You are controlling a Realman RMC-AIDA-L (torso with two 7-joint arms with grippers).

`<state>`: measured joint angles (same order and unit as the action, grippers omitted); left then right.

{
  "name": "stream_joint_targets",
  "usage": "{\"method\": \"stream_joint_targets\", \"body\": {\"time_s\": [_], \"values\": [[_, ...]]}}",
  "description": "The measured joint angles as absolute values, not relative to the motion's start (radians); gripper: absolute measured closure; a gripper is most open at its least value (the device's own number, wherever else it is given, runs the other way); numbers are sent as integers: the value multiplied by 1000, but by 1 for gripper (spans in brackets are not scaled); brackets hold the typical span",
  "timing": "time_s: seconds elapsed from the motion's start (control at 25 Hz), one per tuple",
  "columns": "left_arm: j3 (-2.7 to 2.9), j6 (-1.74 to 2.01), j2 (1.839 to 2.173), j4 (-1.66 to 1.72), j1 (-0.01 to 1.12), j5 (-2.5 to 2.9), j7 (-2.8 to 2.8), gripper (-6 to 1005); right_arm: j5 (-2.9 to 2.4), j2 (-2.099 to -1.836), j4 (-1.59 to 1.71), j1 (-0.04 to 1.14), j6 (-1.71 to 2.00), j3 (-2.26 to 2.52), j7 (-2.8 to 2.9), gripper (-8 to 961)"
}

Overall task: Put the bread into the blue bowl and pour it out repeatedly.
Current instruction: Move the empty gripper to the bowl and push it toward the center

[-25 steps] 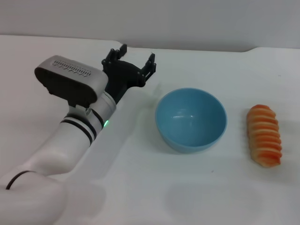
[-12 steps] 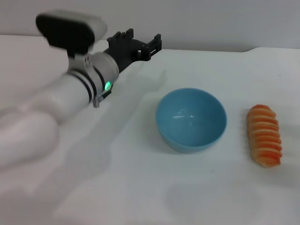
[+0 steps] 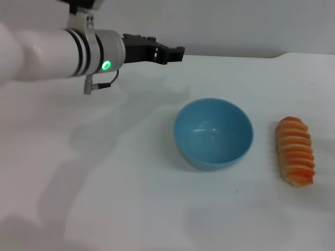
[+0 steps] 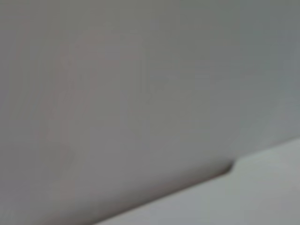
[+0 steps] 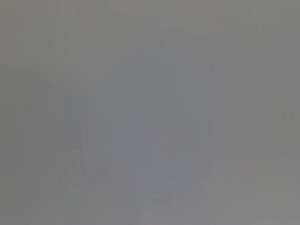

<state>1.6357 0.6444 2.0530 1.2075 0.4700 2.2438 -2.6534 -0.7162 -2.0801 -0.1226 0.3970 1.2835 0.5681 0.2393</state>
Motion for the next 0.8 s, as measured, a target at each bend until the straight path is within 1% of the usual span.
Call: {"method": "stream_joint_targets", "body": {"time_s": [0.08, 0.2, 0.8], "values": [[1554, 787, 2053, 1217, 495, 2240, -2647, 242, -716, -2080, -120, 397, 1284, 564, 239, 376], [1504, 882, 2055, 1214, 506, 2227, -2637, 241, -716, -2080, -119, 397, 1284, 563, 239, 377], [1516, 960, 2058, 1045, 544, 2135, -2587, 235, -716, -2079, -116, 400, 1284, 561, 239, 382]]}}
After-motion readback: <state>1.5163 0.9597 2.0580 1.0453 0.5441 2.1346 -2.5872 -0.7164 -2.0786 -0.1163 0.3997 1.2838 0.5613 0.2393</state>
